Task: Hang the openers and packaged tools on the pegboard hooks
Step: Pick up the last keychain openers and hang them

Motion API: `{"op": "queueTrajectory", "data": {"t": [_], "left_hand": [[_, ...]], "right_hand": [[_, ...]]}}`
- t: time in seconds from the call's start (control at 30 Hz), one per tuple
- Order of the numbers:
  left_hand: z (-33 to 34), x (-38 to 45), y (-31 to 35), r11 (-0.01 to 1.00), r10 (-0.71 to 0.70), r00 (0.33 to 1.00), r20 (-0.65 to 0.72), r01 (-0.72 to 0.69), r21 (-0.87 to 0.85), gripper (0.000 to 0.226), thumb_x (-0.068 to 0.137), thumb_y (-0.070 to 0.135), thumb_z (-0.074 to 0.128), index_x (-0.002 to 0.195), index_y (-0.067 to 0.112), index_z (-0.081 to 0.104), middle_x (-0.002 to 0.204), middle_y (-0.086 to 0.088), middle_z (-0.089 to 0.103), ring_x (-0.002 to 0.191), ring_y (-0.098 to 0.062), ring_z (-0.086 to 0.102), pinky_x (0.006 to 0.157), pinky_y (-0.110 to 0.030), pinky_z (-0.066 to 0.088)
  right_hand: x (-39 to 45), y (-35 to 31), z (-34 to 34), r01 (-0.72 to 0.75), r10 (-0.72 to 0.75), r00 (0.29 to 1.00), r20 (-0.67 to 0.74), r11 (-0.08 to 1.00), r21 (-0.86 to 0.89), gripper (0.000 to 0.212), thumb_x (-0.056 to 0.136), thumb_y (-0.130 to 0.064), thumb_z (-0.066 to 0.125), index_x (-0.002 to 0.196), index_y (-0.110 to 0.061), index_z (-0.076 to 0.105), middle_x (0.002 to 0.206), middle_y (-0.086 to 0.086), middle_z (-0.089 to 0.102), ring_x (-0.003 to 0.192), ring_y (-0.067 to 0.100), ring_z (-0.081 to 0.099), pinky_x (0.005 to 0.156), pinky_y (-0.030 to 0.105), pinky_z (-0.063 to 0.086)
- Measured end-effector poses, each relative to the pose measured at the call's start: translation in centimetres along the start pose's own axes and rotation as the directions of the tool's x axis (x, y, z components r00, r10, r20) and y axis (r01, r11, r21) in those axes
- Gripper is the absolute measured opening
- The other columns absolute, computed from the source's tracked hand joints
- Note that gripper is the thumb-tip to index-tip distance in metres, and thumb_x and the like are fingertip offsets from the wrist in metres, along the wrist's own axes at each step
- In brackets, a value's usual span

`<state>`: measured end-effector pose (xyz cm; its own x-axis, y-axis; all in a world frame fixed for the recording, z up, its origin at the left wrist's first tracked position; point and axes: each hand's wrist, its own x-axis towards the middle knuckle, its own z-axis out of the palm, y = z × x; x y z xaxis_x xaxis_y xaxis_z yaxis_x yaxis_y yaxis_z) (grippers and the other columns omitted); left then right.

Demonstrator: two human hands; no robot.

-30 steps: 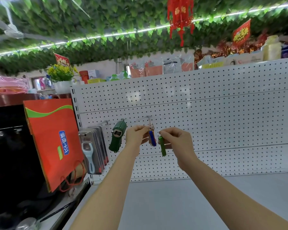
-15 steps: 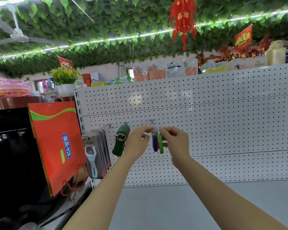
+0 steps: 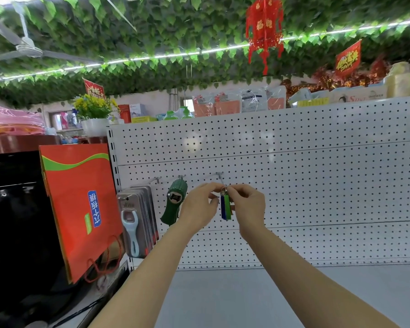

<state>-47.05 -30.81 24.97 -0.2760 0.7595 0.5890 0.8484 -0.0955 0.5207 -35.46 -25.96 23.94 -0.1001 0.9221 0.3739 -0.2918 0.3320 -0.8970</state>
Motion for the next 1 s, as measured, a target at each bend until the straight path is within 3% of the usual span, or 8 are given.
{"op": "queueTrajectory", "data": {"t": [0.3,0.5,0.73,1.0], "left_hand": [[0.1,-0.1,-0.4,1.000,0.029,1.000,0.004,-0.029,-0.005,0.039,0.095,0.010,0.053,0.126,0.033,0.064,0.120,0.016,0.064,0.101,-0.004,0.062,0.095,-0.035,0.052],[-0.2,-0.4,-0.3,1.000,0.025,1.000,0.017,-0.025,0.017,0.042,0.096,0.012,0.053,0.130,0.036,0.061,0.122,0.017,0.063,0.101,-0.003,0.063,0.093,-0.030,0.052],[-0.8,-0.7,-0.3,0.998,0.004,0.999,0.039,-0.007,0.060,0.044,0.096,0.016,0.053,0.132,0.041,0.057,0.122,0.019,0.062,0.101,-0.002,0.063,0.087,-0.036,0.056],[-1.8,-1.3,-1.1,0.975,0.026,0.996,0.084,-0.044,0.216,0.046,0.098,0.018,0.053,0.141,0.032,0.051,0.140,0.011,0.056,0.121,-0.011,0.056,0.098,-0.037,0.049]], "right_hand": [[0.7,1.8,0.2,0.031,-0.031,1.000,0.004,0.998,-0.049,0.017,0.086,-0.016,0.065,0.075,-0.025,0.073,0.075,-0.002,0.072,0.081,0.025,0.070,0.075,0.047,0.059],[0.8,2.0,0.1,0.061,-0.060,0.998,0.016,0.993,-0.100,0.017,0.086,-0.015,0.065,0.078,-0.028,0.073,0.076,-0.005,0.073,0.080,0.018,0.070,0.078,0.047,0.059],[0.4,1.3,-0.4,0.123,-0.117,0.992,0.042,0.977,-0.177,0.013,0.088,-0.017,0.064,0.086,-0.028,0.072,0.081,-0.007,0.072,0.081,0.014,0.068,0.077,0.043,0.059],[-0.3,0.8,-0.8,0.281,-0.260,0.960,0.107,0.881,-0.381,0.008,0.091,-0.030,0.062,0.095,-0.034,0.066,0.098,-0.016,0.068,0.086,-0.003,0.062,0.073,0.030,0.054]]}}
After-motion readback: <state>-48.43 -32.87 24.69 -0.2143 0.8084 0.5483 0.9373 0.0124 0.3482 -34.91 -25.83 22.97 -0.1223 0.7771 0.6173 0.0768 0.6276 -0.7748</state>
